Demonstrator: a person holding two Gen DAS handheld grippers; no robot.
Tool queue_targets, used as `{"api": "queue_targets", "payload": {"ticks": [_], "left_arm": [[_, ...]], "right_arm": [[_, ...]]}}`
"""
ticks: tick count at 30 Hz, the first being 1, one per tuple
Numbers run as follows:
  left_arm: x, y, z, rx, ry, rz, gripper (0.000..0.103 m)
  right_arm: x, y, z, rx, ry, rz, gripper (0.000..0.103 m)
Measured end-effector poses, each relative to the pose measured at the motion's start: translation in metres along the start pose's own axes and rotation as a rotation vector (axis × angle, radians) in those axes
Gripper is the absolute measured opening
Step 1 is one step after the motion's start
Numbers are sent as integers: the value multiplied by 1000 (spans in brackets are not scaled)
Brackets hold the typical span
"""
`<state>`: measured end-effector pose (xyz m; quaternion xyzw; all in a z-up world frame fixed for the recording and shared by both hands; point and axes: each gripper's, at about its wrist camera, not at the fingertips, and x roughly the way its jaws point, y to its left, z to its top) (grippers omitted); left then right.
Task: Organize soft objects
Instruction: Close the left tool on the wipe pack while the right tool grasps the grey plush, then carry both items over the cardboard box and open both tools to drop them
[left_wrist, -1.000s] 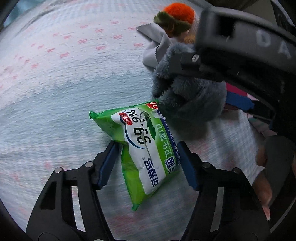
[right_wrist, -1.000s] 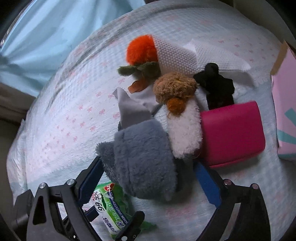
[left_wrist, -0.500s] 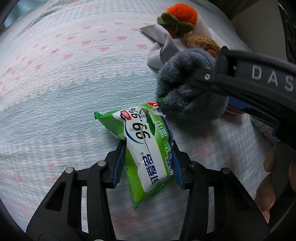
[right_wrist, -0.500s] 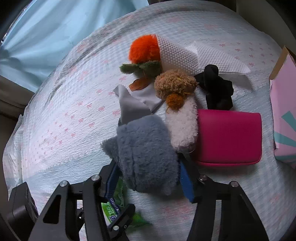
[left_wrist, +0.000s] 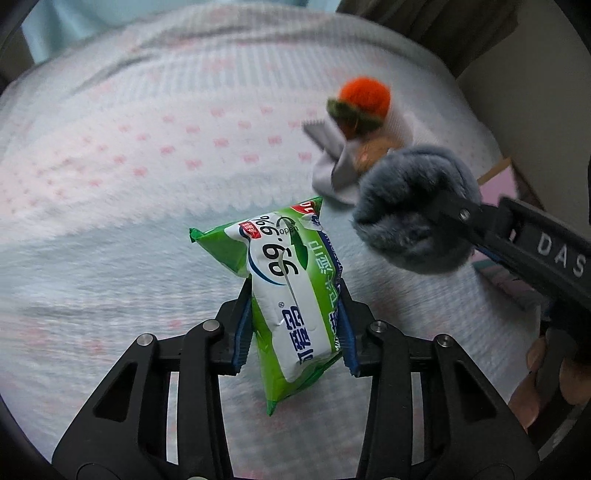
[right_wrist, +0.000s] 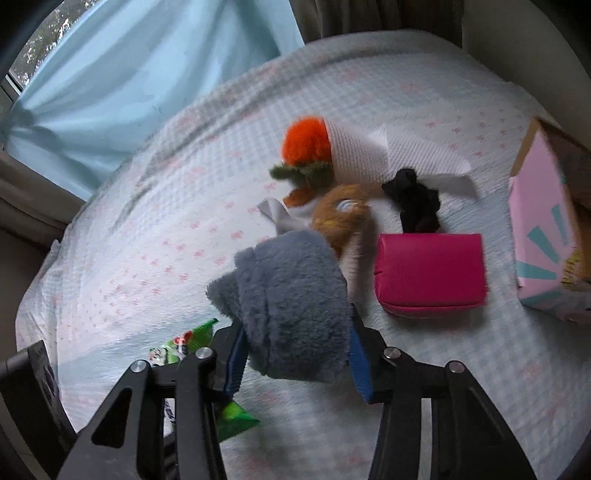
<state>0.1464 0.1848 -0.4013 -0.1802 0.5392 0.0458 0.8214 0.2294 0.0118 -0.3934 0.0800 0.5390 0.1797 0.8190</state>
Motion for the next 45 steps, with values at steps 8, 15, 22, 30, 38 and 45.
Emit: {"api": "queue_targets", "payload": {"ticks": [8,15,22,30,38,45], "left_arm": [[-91,-27,21,39,-106,2,35],[-153,-82,43,110,-179,-15,35],[-166,-169,62,191,-226,-63,35],[-125,-294,63,283,-168,-78,35],[-30,-391,50,336,-20,-63,35],[56,-451,48,342,104,-49,36]], "right_arm": [[-97,10,14,30,-119,8,44],[-189,-15,29,79,-239,-8,44],[-253,-77,39,104,-305,-76,44],[-275,-180,51,111,-265,-156,44],[-248,-291,62,200,-118,-174,44],[-198,-361,79,228,19,-192,44]]}}
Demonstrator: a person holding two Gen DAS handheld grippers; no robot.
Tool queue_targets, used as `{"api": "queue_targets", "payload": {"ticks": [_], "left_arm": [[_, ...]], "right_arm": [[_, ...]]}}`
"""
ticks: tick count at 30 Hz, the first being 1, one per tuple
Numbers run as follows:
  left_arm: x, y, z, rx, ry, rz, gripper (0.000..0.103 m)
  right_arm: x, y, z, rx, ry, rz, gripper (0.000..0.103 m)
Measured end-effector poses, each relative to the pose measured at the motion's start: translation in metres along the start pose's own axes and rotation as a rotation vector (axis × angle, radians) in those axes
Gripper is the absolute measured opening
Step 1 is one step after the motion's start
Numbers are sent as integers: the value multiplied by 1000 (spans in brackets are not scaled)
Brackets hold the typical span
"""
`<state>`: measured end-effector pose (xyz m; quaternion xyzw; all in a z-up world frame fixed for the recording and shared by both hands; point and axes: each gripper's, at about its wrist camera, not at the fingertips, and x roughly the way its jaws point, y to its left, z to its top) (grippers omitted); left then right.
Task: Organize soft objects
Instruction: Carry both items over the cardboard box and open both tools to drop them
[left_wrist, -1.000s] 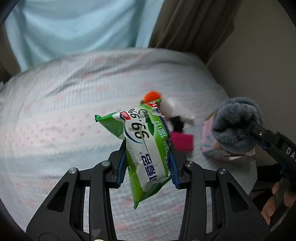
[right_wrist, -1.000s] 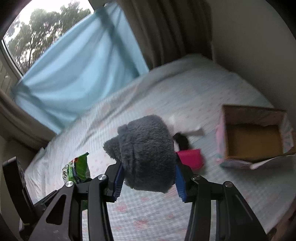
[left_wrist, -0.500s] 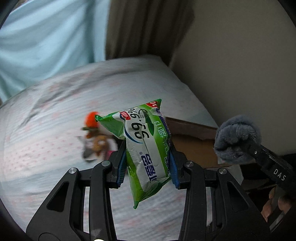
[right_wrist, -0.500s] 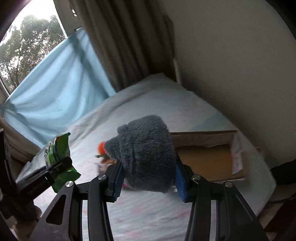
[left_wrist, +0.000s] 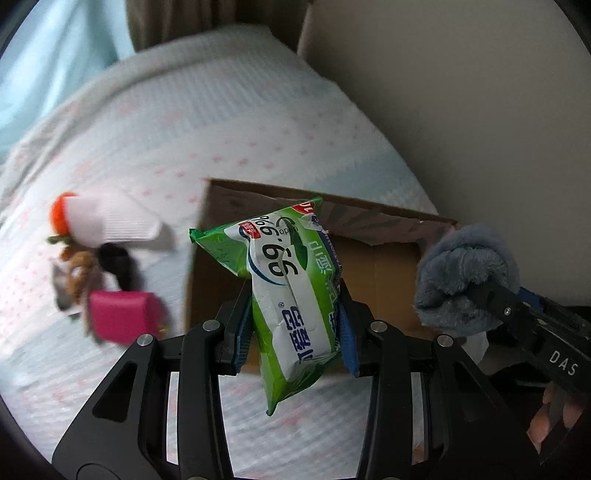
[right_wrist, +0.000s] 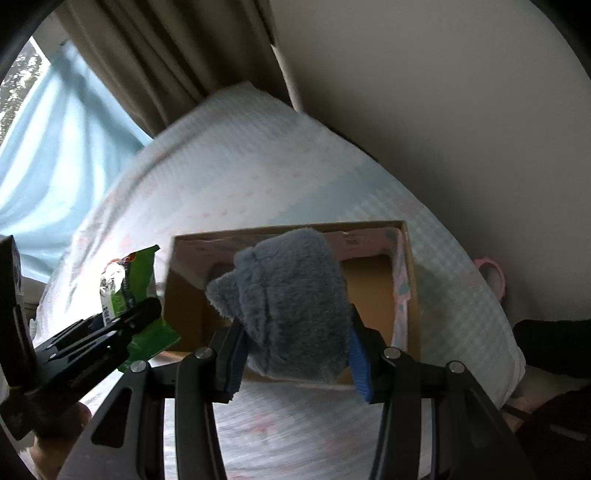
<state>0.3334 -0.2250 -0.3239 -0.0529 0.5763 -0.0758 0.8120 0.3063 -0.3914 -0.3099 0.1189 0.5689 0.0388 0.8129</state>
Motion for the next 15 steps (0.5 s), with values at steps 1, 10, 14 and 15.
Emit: {"api": "queue_targets", "payload": {"ticks": [1,10,14,15], "left_arm": [[12,-2,3,8,17,2,36],[93,-19,6,122,196,44,36],[111,-24,-2,160,229,57,36],[112,-25,-3,170,230,63,36]], "right_arm": [[7,-6,4,6,14,-5,44],[75,-37,24,71,163,-19,44],[95,-39,21,91,201,0,44],[98,-40,20,95,205,6,44]]}}
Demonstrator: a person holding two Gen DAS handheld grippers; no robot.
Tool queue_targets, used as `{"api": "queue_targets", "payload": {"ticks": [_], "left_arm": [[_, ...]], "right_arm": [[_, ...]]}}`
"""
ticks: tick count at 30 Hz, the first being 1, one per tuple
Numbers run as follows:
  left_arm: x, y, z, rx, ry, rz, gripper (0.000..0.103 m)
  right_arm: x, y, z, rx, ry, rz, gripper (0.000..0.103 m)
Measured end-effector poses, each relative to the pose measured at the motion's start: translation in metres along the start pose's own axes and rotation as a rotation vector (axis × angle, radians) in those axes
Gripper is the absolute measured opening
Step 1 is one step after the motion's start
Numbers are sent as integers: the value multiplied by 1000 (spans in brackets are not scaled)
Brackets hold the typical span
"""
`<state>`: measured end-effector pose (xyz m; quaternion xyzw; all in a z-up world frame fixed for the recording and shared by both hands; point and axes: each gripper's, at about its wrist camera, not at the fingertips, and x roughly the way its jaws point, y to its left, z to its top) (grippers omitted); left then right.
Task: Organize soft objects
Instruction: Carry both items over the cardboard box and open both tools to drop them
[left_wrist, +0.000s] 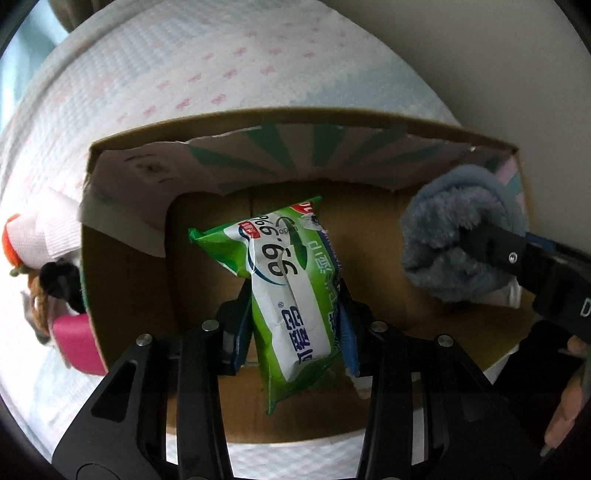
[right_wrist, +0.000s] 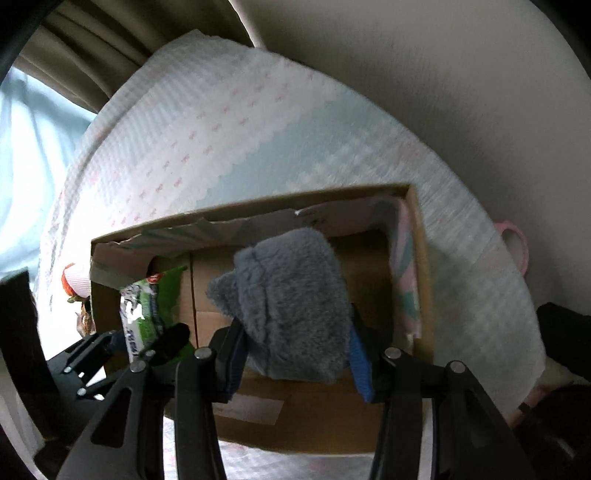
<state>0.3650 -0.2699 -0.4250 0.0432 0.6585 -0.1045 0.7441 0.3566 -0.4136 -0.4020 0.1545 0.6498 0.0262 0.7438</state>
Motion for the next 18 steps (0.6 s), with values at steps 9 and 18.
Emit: {"api": "queue_targets", "payload": {"ticks": [9,18], "left_arm": [[-26,7,-10,65,-60,22,102],[-52,13,-18,60,-84,23,102]], "right_arm": [[-5,5,4,-33,-50,36,102],[-26,18,-8,-88,-132,12,102]]}}
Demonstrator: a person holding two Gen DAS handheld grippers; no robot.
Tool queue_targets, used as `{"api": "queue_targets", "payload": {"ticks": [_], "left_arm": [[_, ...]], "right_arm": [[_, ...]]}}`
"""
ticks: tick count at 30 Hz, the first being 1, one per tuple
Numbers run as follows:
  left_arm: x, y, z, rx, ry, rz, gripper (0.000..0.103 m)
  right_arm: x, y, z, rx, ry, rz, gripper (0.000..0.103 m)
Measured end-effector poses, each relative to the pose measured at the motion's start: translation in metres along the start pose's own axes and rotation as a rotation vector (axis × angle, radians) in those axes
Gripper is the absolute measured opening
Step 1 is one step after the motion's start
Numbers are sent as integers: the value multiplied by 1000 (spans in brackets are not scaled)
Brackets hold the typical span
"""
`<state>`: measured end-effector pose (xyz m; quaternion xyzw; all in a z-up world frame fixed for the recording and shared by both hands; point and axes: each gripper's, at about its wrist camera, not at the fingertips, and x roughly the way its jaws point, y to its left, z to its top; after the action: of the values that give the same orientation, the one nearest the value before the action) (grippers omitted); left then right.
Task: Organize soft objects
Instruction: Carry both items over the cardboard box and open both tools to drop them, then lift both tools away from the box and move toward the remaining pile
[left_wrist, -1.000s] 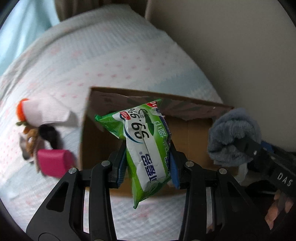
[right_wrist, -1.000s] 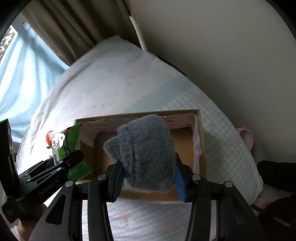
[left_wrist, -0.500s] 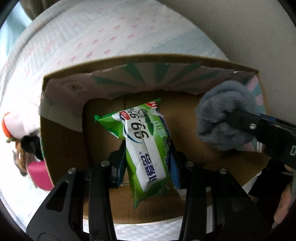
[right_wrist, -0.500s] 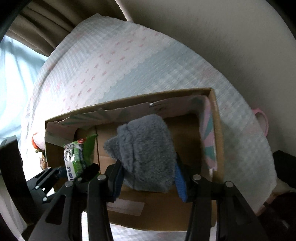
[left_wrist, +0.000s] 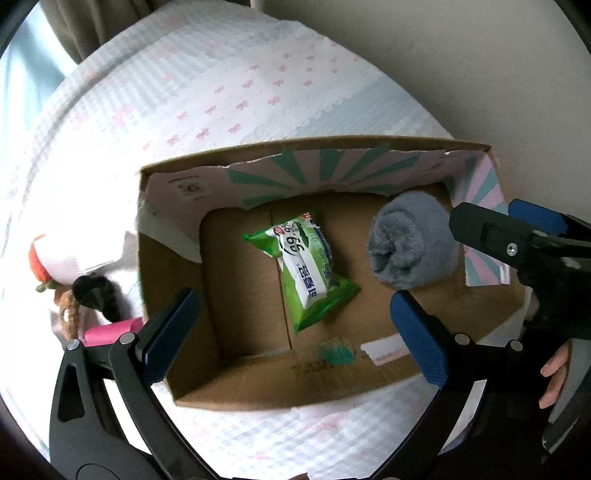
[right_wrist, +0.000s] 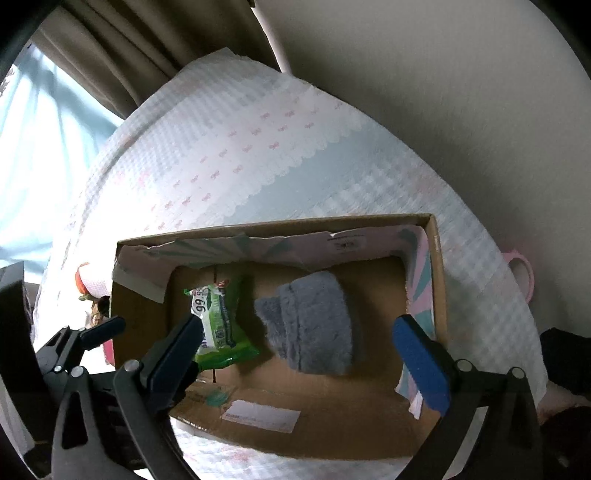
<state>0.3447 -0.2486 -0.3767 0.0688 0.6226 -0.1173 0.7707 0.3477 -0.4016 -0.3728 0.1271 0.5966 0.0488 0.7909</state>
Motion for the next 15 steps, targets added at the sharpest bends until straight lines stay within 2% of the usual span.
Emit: {"api": "queue_targets", "payload": {"ticks": [7,15], "left_arm": [[-40,4,-5,-13,-70,-18,102],[-121,13,-28,-32,-183,-23,102]], "right_arm": [[-39,9,-7,-8,-43,-15,102],[-117,34,-23,-26,-171,-48,102]]}}
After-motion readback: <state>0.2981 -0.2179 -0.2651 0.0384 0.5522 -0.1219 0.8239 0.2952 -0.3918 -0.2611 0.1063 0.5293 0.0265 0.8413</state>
